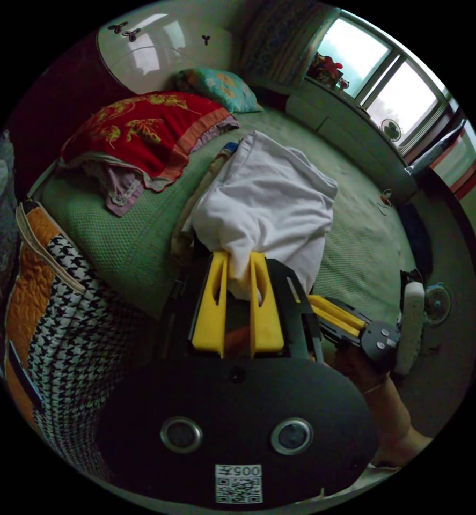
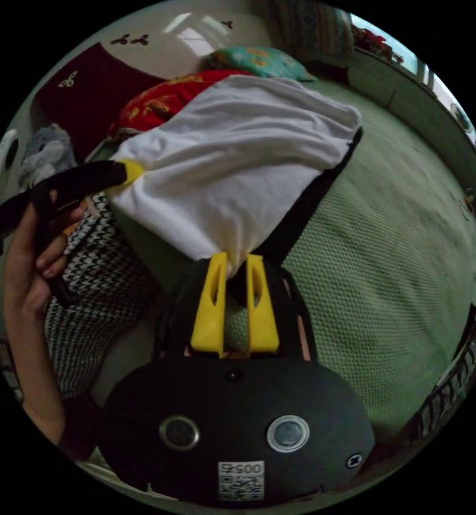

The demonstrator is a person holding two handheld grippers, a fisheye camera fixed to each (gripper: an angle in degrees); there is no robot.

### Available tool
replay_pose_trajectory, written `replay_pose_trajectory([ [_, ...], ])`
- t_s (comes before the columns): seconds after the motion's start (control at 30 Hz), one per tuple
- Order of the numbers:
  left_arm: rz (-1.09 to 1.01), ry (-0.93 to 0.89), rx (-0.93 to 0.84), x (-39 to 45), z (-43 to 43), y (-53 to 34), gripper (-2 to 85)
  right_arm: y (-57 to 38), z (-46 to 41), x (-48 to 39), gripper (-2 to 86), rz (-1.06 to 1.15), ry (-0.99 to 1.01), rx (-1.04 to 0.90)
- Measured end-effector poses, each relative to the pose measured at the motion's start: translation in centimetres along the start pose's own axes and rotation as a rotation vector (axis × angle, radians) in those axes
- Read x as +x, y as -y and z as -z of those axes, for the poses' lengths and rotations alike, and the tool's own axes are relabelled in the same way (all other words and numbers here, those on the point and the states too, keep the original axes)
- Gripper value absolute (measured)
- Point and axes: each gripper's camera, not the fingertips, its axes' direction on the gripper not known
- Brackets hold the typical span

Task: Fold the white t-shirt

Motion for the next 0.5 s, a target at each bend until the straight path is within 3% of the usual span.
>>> replay_pose_trajectory([
  [0.07,-0.005,0.005,-0.003,-0.1,0.5,0.5,10.4,0.3,0.2,-0.2,-1.0,-0.004,0.024,0.007],
  [0.3,-0.047,-0.05,0.005,-0.5,1.9,0.9,8.4,-2.4,4.2,-0.3,-1.6,-0.029,0.008,0.086],
  [0.5,0.014,-0.041,0.003,-2.9,2.9,-0.6,5.7,-2.7,-2.7,-0.7,-1.3,0.012,-0.186,-0.172],
])
